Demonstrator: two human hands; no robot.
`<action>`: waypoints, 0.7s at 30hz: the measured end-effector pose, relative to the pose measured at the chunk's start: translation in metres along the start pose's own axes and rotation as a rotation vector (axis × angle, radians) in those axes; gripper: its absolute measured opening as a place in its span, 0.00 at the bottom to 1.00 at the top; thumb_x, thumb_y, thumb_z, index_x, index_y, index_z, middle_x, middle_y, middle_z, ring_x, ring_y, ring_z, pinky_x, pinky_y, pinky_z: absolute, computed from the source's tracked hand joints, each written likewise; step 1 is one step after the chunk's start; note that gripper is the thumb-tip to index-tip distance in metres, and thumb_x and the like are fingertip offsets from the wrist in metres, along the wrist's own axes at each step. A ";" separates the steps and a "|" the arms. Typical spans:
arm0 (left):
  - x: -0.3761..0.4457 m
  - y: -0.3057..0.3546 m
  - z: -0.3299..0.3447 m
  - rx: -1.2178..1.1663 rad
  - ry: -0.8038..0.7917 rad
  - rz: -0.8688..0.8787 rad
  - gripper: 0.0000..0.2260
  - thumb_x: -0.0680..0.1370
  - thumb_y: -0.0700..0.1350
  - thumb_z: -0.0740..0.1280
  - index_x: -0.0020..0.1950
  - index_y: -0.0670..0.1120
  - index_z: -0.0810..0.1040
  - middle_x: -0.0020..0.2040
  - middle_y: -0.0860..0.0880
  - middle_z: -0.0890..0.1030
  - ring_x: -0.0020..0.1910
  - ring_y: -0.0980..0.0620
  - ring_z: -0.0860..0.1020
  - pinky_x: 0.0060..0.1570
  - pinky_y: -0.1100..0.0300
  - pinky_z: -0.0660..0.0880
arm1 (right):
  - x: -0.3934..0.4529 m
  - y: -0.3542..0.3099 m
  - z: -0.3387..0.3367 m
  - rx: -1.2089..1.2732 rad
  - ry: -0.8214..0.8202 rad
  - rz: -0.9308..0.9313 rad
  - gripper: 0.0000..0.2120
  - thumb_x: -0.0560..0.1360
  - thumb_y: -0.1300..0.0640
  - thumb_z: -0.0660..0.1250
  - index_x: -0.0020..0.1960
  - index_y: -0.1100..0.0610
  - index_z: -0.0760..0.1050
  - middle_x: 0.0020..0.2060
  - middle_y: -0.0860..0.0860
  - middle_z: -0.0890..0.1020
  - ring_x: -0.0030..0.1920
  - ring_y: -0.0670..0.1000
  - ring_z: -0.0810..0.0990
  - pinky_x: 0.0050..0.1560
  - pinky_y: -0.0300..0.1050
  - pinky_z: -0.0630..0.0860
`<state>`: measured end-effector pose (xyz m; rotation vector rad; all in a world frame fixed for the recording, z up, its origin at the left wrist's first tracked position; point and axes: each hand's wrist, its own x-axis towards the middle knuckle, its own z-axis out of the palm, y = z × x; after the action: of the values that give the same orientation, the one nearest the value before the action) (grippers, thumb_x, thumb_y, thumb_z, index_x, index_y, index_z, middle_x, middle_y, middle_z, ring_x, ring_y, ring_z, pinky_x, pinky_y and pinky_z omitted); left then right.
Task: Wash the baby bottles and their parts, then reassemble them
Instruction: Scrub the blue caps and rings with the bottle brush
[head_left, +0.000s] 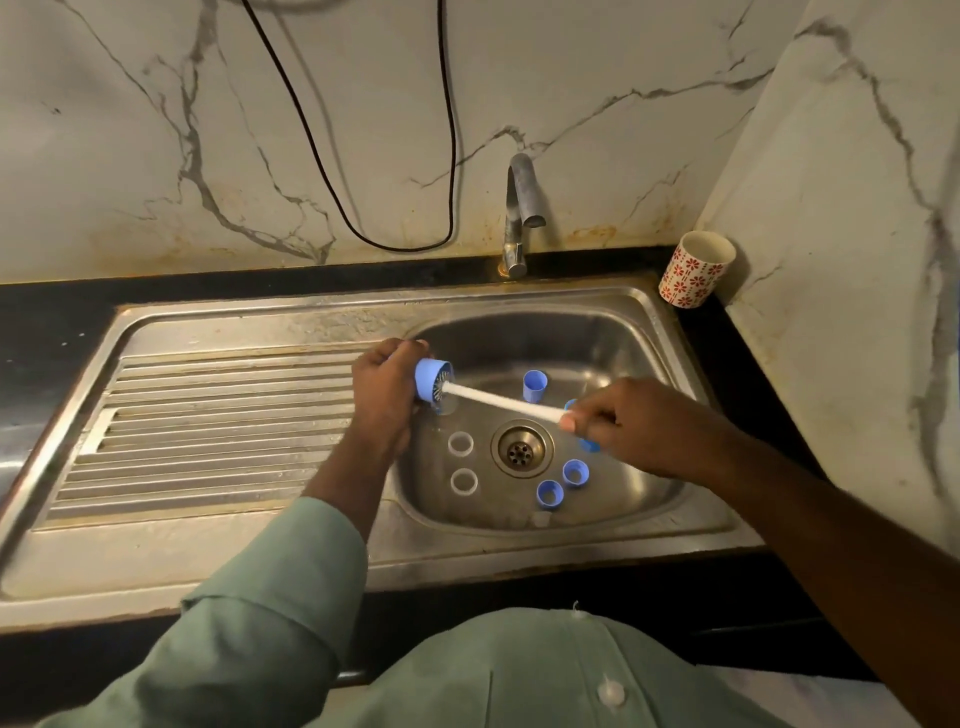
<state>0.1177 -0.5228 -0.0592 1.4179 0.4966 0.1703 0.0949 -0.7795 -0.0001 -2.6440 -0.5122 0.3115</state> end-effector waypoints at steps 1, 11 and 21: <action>0.002 0.001 -0.001 0.010 0.016 -0.016 0.10 0.78 0.38 0.68 0.36 0.42 0.80 0.29 0.49 0.77 0.28 0.55 0.77 0.26 0.65 0.73 | -0.001 0.001 -0.001 -0.018 -0.015 0.020 0.15 0.76 0.38 0.61 0.41 0.45 0.80 0.29 0.46 0.78 0.29 0.45 0.75 0.33 0.42 0.68; -0.002 0.000 0.010 -0.057 -0.006 -0.130 0.05 0.78 0.40 0.67 0.44 0.41 0.80 0.31 0.48 0.80 0.28 0.54 0.79 0.26 0.63 0.74 | 0.002 0.010 -0.004 -0.187 0.198 -0.004 0.18 0.75 0.35 0.59 0.51 0.44 0.82 0.27 0.46 0.78 0.27 0.44 0.74 0.27 0.38 0.64; 0.006 0.010 0.005 -0.015 0.038 -0.060 0.07 0.78 0.40 0.68 0.40 0.43 0.79 0.35 0.45 0.78 0.32 0.51 0.78 0.27 0.63 0.75 | 0.005 -0.002 -0.003 -0.099 0.048 -0.095 0.15 0.78 0.41 0.59 0.43 0.46 0.80 0.26 0.46 0.76 0.25 0.43 0.71 0.28 0.36 0.62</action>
<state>0.1268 -0.5235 -0.0500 1.3859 0.5676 0.1525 0.0994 -0.7769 0.0025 -2.7043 -0.6503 0.1980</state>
